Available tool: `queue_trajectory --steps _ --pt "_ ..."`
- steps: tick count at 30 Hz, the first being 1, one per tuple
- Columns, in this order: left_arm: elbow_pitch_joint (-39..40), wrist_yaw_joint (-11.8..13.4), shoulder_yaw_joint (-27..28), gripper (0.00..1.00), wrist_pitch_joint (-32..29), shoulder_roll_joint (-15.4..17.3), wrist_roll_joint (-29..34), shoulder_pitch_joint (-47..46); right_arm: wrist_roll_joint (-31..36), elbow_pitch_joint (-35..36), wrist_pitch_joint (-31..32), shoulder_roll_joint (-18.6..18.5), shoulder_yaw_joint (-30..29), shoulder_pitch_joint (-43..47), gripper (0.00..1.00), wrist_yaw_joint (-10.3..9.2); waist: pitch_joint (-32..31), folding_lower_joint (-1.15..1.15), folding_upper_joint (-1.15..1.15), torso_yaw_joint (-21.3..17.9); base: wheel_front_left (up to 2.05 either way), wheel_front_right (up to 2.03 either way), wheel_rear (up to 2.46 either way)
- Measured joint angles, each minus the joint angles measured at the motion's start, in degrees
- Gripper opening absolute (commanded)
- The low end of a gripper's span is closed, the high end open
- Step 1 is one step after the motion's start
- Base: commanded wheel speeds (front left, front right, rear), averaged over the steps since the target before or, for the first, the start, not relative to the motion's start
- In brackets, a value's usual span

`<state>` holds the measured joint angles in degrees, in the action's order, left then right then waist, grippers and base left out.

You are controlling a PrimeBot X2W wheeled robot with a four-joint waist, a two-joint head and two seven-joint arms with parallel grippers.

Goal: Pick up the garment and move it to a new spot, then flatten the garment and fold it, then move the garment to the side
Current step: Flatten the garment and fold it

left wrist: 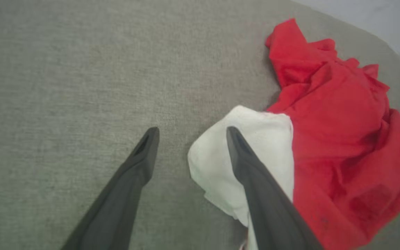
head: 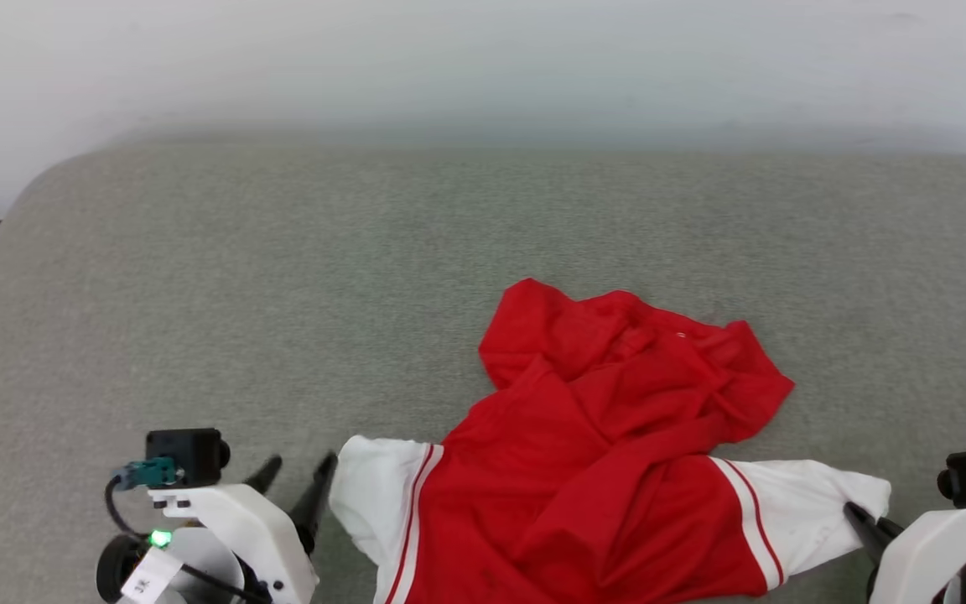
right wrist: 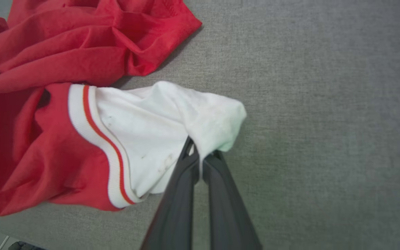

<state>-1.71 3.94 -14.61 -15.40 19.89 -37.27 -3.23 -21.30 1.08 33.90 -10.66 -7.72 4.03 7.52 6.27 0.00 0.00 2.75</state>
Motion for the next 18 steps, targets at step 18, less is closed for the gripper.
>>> queue_trajectory --steps 18 --pt "-4.72 -2.45 -9.35 1.00 -21.37 4.80 -0.73 -3.49 0.26 0.66 -0.58 3.68 1.51 -1.74 0.00 -0.01 5.34 0.00 0.00 -5.33 0.00 0.00 0.00"
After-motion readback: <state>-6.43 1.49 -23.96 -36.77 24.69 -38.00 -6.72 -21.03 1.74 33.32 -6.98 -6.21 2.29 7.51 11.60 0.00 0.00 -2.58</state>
